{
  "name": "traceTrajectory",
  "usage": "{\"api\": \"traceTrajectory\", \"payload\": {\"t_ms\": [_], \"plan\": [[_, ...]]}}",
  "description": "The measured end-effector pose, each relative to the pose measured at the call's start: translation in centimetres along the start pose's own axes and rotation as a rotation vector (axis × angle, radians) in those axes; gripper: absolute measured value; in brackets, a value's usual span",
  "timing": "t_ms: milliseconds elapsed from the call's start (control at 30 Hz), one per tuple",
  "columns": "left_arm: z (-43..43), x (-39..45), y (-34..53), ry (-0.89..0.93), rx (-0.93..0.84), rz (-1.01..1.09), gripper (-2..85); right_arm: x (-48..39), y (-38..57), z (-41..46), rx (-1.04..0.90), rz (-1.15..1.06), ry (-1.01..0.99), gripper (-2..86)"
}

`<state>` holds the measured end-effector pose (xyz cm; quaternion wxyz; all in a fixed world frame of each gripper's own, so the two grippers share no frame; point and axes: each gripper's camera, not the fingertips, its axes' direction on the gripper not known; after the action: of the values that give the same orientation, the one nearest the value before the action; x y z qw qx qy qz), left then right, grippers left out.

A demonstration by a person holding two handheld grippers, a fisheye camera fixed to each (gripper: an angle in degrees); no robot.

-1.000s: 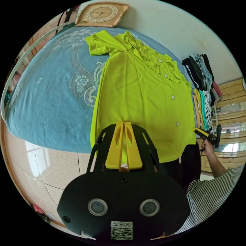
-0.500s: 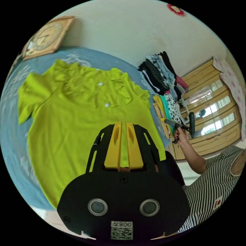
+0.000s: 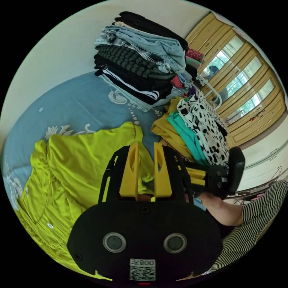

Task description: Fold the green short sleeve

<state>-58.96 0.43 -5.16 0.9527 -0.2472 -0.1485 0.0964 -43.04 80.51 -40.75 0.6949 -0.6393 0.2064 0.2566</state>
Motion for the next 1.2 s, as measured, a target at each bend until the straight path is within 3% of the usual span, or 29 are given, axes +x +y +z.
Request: {"api": "traceTrajectory", "payload": {"t_ms": [200, 400, 533, 800, 1200], "plan": [[9.0, -2.4, -3.8, -0.150, -0.139, 0.090, 9.5, -0.4, -1.7, 1.6, 0.014, -0.022, -0.008, 5.8], [13.2, -6.3, -5.0, -0.272, -0.173, 0.106, 3.1, -0.1, -3.3, 2.9, 0.013, -0.022, -0.069, 2.9], [13.6, -10.1, -5.4, -0.198, -0.148, 0.050, 1.6, 0.1, -4.2, 3.5, 0.013, -0.023, -0.116, 1.0], [7.4, -22.7, -2.8, 0.177, 0.165, -0.230, 0.8, -1.4, -5.2, 1.2, 0.241, -0.101, -0.120, 0.2], [5.7, -38.9, 8.1, 0.282, 0.292, -0.535, 1.6, -9.8, -7.2, 4.7, 0.208, -0.446, -0.155, 0.3]]}}
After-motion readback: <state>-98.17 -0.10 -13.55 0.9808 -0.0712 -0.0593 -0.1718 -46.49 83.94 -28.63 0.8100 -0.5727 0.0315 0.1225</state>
